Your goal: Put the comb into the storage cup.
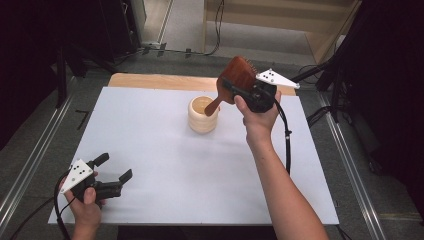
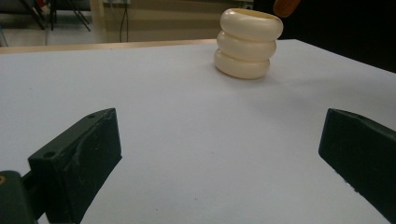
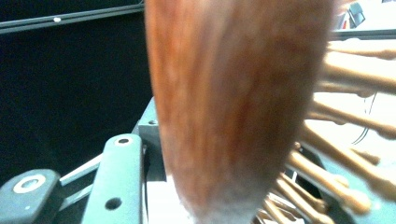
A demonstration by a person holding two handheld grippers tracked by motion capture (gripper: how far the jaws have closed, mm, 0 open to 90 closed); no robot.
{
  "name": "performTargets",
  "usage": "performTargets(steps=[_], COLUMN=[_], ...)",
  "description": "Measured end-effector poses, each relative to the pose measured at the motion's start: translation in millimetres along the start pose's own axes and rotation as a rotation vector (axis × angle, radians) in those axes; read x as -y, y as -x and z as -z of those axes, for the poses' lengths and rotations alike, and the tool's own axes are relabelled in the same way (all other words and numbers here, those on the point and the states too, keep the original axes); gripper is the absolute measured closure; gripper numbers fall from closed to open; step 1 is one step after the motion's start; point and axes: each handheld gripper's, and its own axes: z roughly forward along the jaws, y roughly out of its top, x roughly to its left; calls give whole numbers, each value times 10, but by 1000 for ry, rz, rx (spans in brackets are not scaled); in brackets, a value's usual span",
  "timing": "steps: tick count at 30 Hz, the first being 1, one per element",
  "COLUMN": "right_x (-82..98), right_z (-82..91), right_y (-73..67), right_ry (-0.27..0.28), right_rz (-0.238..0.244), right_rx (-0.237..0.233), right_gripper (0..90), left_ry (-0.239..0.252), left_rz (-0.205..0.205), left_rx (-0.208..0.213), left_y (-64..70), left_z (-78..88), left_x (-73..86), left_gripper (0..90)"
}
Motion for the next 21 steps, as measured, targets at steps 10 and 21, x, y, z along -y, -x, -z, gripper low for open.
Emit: performTargets(steps=[10,21], right_x=[5,130], right_z=[-156,-335], right_y=[53,114], right_ry=[0,-30], right_rz=[-10,-10], right_rx=[15,26], right_gripper=[505,505], left_ry=[4,0], left_rz=[-4,-10], left_rx=[8,12], left_y=[-1,1], left_z=[3,2], left_x=[0,-1], left_gripper=[0,0])
